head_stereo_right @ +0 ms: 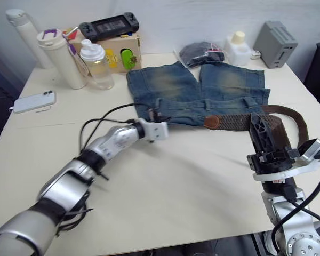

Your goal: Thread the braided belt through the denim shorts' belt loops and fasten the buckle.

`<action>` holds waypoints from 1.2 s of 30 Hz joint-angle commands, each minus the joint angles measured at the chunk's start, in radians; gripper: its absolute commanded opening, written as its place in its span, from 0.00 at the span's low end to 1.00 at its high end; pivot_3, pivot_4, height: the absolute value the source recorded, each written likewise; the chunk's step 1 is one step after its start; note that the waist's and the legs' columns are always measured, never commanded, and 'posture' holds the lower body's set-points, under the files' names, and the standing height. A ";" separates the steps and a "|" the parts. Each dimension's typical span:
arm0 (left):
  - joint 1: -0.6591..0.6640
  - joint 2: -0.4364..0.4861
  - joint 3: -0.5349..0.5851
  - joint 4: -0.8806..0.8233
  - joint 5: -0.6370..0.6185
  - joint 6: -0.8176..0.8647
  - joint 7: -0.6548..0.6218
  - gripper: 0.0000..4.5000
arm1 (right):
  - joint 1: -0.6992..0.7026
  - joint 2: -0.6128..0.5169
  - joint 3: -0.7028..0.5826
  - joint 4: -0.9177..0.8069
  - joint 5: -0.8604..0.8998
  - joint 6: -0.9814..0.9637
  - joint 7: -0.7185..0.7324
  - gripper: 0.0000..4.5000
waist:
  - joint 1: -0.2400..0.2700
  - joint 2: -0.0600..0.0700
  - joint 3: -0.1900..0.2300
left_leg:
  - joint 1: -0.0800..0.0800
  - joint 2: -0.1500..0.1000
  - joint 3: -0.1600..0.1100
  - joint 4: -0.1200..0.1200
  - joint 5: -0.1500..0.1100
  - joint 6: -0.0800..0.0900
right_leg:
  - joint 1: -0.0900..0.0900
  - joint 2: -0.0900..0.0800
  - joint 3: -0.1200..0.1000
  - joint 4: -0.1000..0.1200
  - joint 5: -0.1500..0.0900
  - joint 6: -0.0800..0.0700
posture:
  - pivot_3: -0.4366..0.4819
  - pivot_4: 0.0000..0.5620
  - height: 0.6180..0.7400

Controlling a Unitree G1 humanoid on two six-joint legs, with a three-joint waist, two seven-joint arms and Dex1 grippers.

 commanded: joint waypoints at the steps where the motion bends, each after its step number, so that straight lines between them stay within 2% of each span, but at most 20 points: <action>1: 0.379 0.236 0.091 -0.317 -0.007 0.051 -0.112 0.01 | -0.016 -0.074 -0.059 -0.020 0.031 -0.004 -0.040 0.00 | -0.015 0.001 -0.001 | 0.003 0.000 0.000 -0.001 -0.001 -0.001 | 0.000 0.000 -0.001 0.000 0.000 0.000 | 0.48 0.27 0.59; 5: 0.709 0.406 0.257 -0.504 -0.008 0.040 -0.099 0.01 | -0.050 -0.172 -0.053 0.026 0.040 0.029 -0.109 0.00 | -0.009 0.013 -0.008 | 0.016 -0.001 0.003 -0.007 -0.003 -0.001 | 0.007 -0.002 0.001 -0.001 -0.001 -0.002 | 0.48 0.27 0.59; 8: 0.865 0.433 0.353 -0.587 -0.034 0.037 -0.088 0.01 | -0.067 -0.216 -0.034 0.049 0.047 0.053 -0.148 0.00 | 0.000 0.019 -0.012 | 0.016 -0.001 0.007 -0.007 -0.005 0.000 | 0.005 -0.002 0.005 -0.002 -0.001 -0.002 | 0.48 0.27 0.59; 12: 0.946 0.432 0.397 -0.633 -0.019 0.014 -0.095 0.01 | -0.075 -0.238 -0.022 0.059 0.073 0.081 -0.175 0.00 | 0.011 0.020 -0.013 | 0.015 -0.001 0.007 -0.007 -0.005 -0.001 | 0.004 -0.002 0.005 -0.004 -0.001 -0.002 | 0.48 0.27 0.59; 17: 0.970 0.418 0.422 -0.672 -0.117 -0.014 -0.144 0.48 | -0.090 -0.266 0.007 0.078 0.071 0.121 -0.204 0.00 | 0.018 0.020 -0.013 | 0.014 -0.001 0.009 -0.007 -0.006 0.000 | 0.003 -0.002 0.006 -0.004 -0.001 -0.002 | 0.48 0.27 0.59; 18: 0.974 0.423 0.428 -0.698 -0.174 -0.002 -0.179 0.53 | -0.103 -0.274 0.016 0.096 0.062 0.126 -0.221 0.00 | 0.023 0.019 -0.012 | 0.014 -0.001 0.009 -0.007 -0.006 0.000 | 0.003 -0.002 0.006 -0.004 -0.001 -0.002 | 0.48 0.27 0.59; 19: 0.976 0.424 0.435 -0.717 -0.215 0.008 -0.205 0.66 | -0.112 -0.279 0.021 0.108 0.056 0.129 -0.233 0.00 | 0.025 0.019 -0.012 | 0.014 -0.001 0.009 -0.007 -0.006 0.000 | 0.003 -0.002 0.006 -0.004 -0.001 -0.002 | 0.48 0.27 0.59; 20: 0.989 0.445 0.445 -0.779 -0.363 0.064 -0.285 0.74 | -0.129 -0.294 0.033 0.129 0.040 0.142 -0.246 0.00 | 0.026 0.019 -0.012 | 0.014 -0.001 0.009 -0.007 -0.006 0.000 | 0.003 -0.002 0.006 -0.004 -0.001 -0.002 | 0.48 0.27 0.59; 23: 1.013 0.495 0.479 -0.913 -0.659 0.241 -0.452 0.74 | -0.162 -0.323 0.054 0.168 0.012 0.171 -0.264 0.00 | 0.026 0.015 -0.010 | 0.012 -0.001 0.008 -0.005 -0.007 0.000 | 0.002 -0.002 0.006 -0.005 -0.001 -0.002 | 0.48 0.27 0.59; 25: 1.012 0.543 0.507 -0.993 -0.816 0.377 -0.549 0.74 | -0.199 -0.338 0.077 0.218 -0.015 0.192 -0.287 0.00 | 0.027 0.013 -0.008 | 0.012 0.000 0.007 -0.004 -0.007 0.000 | 0.002 -0.002 0.005 -0.006 -0.001 -0.002 | 0.48 0.27 0.59; 27: 0.955 0.576 0.507 -1.048 -0.965 0.518 -0.626 0.74 | -0.239 -0.352 0.101 0.280 -0.064 0.219 -0.300 0.00 | 0.028 0.014 -0.006 | 0.010 0.000 0.005 0.001 -0.007 0.000 | 0.002 -0.002 0.003 -0.005 -0.001 -0.003 | 0.48 0.27 0.59; 30: 0.785 0.503 0.490 -1.064 -1.139 0.701 -0.591 0.74 | -0.285 -0.349 0.124 0.359 -0.129 0.249 -0.300 0.00 | 0.037 0.015 -0.005 | 0.009 0.000 0.003 0.007 -0.007 0.000 | 0.005 -0.002 0.002 -0.005 0.000 -0.003 | 0.48 0.27 0.59; 31: 0.738 0.475 0.480 -1.061 -1.160 0.741 -0.580 0.74 | -0.298 -0.346 0.131 0.379 -0.147 0.259 -0.300 0.00 | 0.039 0.015 -0.005 | 0.008 0.000 0.003 0.007 -0.007 0.000 | 0.005 -0.002 0.002 -0.004 0.000 -0.003 | 0.48 0.27 0.59; 36: 0.583 0.329 0.413 -1.037 -1.104 0.831 -0.552 0.74 | -0.330 -0.339 0.140 0.447 -0.239 0.306 -0.272 0.00 | 0.048 0.014 -0.005 | 0.006 -0.001 0.003 0.007 -0.007 0.000 | 0.004 0.000 -0.001 -0.001 0.001 -0.001 | 0.48 0.27 0.59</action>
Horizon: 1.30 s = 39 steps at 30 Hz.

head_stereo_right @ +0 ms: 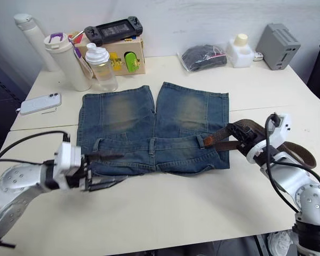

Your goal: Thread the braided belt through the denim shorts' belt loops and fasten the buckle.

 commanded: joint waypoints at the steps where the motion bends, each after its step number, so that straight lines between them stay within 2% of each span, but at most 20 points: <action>1: -0.048 -0.076 -0.033 0.006 0.022 0.051 0.026 0.74 | -0.023 0.005 -0.007 0.014 -0.053 0.031 0.037 0.00 | 0.000 0.000 0.000 | -0.001 0.000 0.000 0.000 0.000 0.000 | -0.001 0.000 0.000 0.000 0.000 0.000 | 0.48 0.27 0.59; 11: -0.113 -0.219 -0.050 0.013 0.116 0.109 0.045 0.74 | -0.092 0.094 0.046 0.017 -0.194 0.096 0.099 0.00 | 0.003 -0.001 0.000 | -0.007 0.000 -0.003 0.003 0.001 0.001 | -0.003 0.001 -0.002 0.000 0.001 0.000 | 0.48 0.27 0.59; 20: -0.268 -0.329 -0.154 0.103 0.243 0.082 -0.010 0.74 | -0.133 0.223 0.097 0.022 -0.235 0.184 -0.006 0.00 | 0.002 -0.001 0.000 | -0.008 -0.001 -0.004 0.004 0.002 0.001 | -0.003 0.005 -0.003 0.000 0.002 0.001 | 0.48 0.27 0.59; 23: -0.358 -0.374 -0.238 0.214 0.391 -0.031 -0.034 0.74 | -0.138 0.267 0.089 0.053 -0.228 0.201 -0.037 0.00 | 0.004 -0.001 0.000 | -0.008 -0.001 -0.004 0.004 0.002 0.001 | -0.003 0.006 -0.003 0.000 0.002 0.001 | 0.48 0.27 0.59; 26: -0.467 -0.420 -0.335 0.401 0.597 -0.225 -0.027 0.74 | -0.133 0.301 0.061 0.091 -0.217 0.213 -0.066 0.00 | 0.005 -0.002 0.000 | -0.008 -0.002 -0.004 0.004 0.003 0.002 | -0.003 0.007 -0.004 0.000 0.003 0.001 | 0.48 0.27 0.59; 29: -0.559 -0.458 -0.402 0.577 0.741 -0.372 -0.013 0.74 | -0.128 0.319 0.042 0.105 -0.213 0.221 -0.080 0.00 | 0.003 -0.002 0.000 | -0.009 -0.002 -0.004 0.003 0.003 0.002 | -0.003 0.007 -0.004 -0.001 0.003 0.001 | 0.48 0.27 0.59; 35: -0.670 -0.529 -0.449 0.832 0.887 -0.531 0.017 0.74 | -0.123 0.347 0.026 0.094 -0.216 0.226 -0.098 0.00 | 0.003 -0.002 0.000 | -0.010 -0.001 -0.004 0.003 0.004 0.002 | -0.003 0.006 -0.004 -0.001 0.003 0.001 | 0.48 0.27 0.59; 39: -0.702 -0.560 -0.443 0.920 0.950 -0.557 0.065 0.74 | -0.115 0.367 0.022 0.070 -0.214 0.224 -0.114 0.00 | 0.004 -0.003 -0.001 | -0.009 -0.002 -0.004 0.003 0.004 0.003 | -0.003 0.003 -0.004 -0.001 0.003 0.002 | 0.48 0.27 0.59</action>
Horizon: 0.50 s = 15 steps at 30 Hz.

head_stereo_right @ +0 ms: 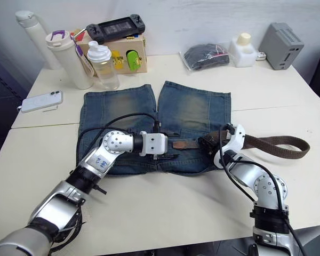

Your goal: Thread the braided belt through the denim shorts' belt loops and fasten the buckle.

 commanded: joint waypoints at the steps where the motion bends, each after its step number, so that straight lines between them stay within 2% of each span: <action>1: -0.021 -0.015 0.001 0.062 0.062 -0.028 0.045 0.74 | 0.017 0.018 -0.008 -0.038 0.007 0.006 -0.020 0.00 | 0.001 0.000 0.000 | 0.000 0.000 0.000 0.000 0.000 0.001 | 0.000 -0.003 0.000 0.000 0.000 0.000 | 0.48 0.27 0.59; 7: -0.053 -0.031 -0.005 0.128 0.161 -0.028 0.125 0.74 | 0.035 0.038 -0.016 -0.084 0.017 0.002 -0.040 0.00 | 0.001 0.000 0.000 | 0.000 -0.001 0.000 0.000 0.001 0.001 | 0.000 -0.004 0.000 0.000 0.001 0.001 | 0.48 0.27 0.59; 10: -0.063 -0.041 -0.006 0.146 0.181 -0.023 0.134 0.58 | 0.043 0.042 -0.019 -0.100 0.017 -0.002 -0.043 0.00 | 0.001 0.000 0.000 | 0.000 -0.002 0.000 0.000 0.001 0.001 | 0.000 -0.004 0.000 0.000 0.001 0.001 | 0.48 0.27 0.59; 15: -0.061 -0.057 -0.011 0.144 0.171 -0.002 0.085 0.13 | 0.052 0.046 -0.023 -0.115 0.014 -0.006 -0.045 0.00 | 0.000 0.000 0.000 | 0.000 -0.002 0.000 0.000 0.001 0.001 | 0.000 -0.005 0.000 0.000 0.001 0.001 | 0.48 0.27 0.59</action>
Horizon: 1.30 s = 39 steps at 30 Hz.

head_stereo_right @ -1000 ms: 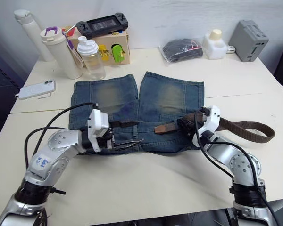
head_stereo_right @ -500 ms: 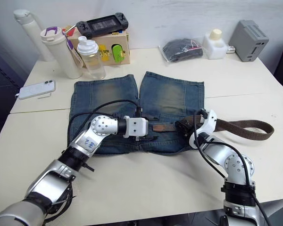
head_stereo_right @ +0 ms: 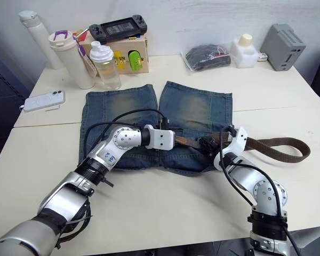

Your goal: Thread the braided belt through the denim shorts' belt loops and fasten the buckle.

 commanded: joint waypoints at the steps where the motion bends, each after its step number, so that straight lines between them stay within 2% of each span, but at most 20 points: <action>1: 0.028 -0.007 -0.020 0.030 0.013 0.022 -0.035 0.13 | 0.008 0.007 -0.005 -0.039 0.014 -0.003 0.000 0.00 | -0.001 0.000 0.000 | 0.000 0.000 0.000 0.000 0.000 0.000 | 0.000 0.000 0.000 0.000 0.000 0.000 | 0.48 0.27 0.59; 5: 0.048 -0.009 -0.007 -0.011 -0.040 0.043 -0.122 0.13 | 0.013 0.008 -0.007 -0.043 0.012 -0.005 0.000 0.00 | -0.002 0.000 0.000 | 0.000 0.000 0.000 0.000 0.000 0.000 | 0.000 0.000 0.000 0.000 0.000 0.000 | 0.48 0.27 0.59; 10: 0.044 -0.002 -0.003 -0.014 -0.049 0.021 -0.163 0.13 | 0.013 0.006 -0.015 -0.051 0.018 -0.010 -0.005 0.00 | -0.002 0.000 0.000 | 0.000 0.000 0.000 0.000 0.000 0.000 | 0.000 0.000 0.000 0.000 0.000 0.000 | 0.48 0.27 0.59; 12: 0.042 -0.001 -0.005 -0.010 -0.046 -0.007 -0.171 0.02 | 0.017 0.007 -0.016 -0.055 0.019 -0.012 -0.006 0.00 | -0.002 0.000 0.000 | 0.000 0.000 0.000 0.000 0.000 0.000 | 0.000 0.000 0.000 -0.001 0.000 0.000 | 0.48 0.27 0.59; 14: 0.040 0.003 -0.013 -0.008 -0.037 -0.042 -0.177 0.00 | 0.022 0.010 -0.019 -0.059 0.023 -0.015 -0.010 0.00 | -0.002 0.000 0.000 | 0.000 0.000 0.000 -0.001 0.000 0.000 | 0.000 0.000 0.000 -0.001 0.000 0.000 | 0.48 0.27 0.59; 19: 0.036 0.010 -0.021 0.000 0.002 -0.111 -0.151 0.00 | 0.031 0.009 -0.020 -0.071 0.032 -0.019 -0.019 0.00 | -0.003 0.000 0.000 | 0.000 0.000 0.000 -0.001 0.000 0.000 | 0.000 0.000 0.000 -0.001 0.000 0.000 | 0.48 0.27 0.59; 26: 0.061 0.056 -0.016 -0.052 0.085 -0.260 -0.032 0.00 | 0.041 0.012 -0.025 -0.089 0.059 -0.036 -0.039 0.00 | -0.003 0.000 0.000 | 0.000 0.000 0.000 -0.001 0.000 0.000 | 0.000 0.000 0.000 -0.001 0.000 0.000 | 0.48 0.27 0.59; 32: 0.114 0.077 0.050 -0.193 0.024 -0.213 -0.005 0.00 | 0.045 0.010 -0.054 -0.123 0.112 -0.075 -0.058 0.00 | -0.005 0.000 0.000 | -0.001 0.001 0.000 -0.001 0.000 0.000 | -0.001 -0.001 0.000 -0.001 0.000 0.000 | 0.48 0.27 0.59; 33: 0.119 0.074 0.058 -0.212 0.012 -0.189 -0.013 0.00 | 0.045 0.012 -0.067 -0.135 0.141 -0.090 -0.064 0.19 | -0.004 0.000 0.000 | -0.001 0.001 0.000 -0.001 0.000 0.000 | -0.001 -0.001 0.000 -0.001 0.000 0.000 | 0.48 0.27 0.59; 35: 0.127 0.062 0.071 -0.242 -0.017 -0.138 -0.029 0.00 | 0.045 0.003 -0.093 -0.162 0.195 -0.118 -0.074 0.36 | -0.001 0.000 0.000 | -0.002 0.000 0.000 -0.001 0.000 0.000 | -0.001 -0.001 0.000 -0.001 0.000 0.000 | 0.48 0.27 0.59; 39: 0.130 0.035 0.080 -0.289 -0.081 -0.037 -0.078 0.00 | 0.056 -0.066 -0.127 -0.230 0.337 -0.134 -0.099 0.81 | 0.001 0.000 0.000 | -0.003 0.000 -0.001 0.000 0.000 0.000 | -0.001 -0.001 -0.001 -0.001 0.000 0.000 | 0.48 0.27 0.59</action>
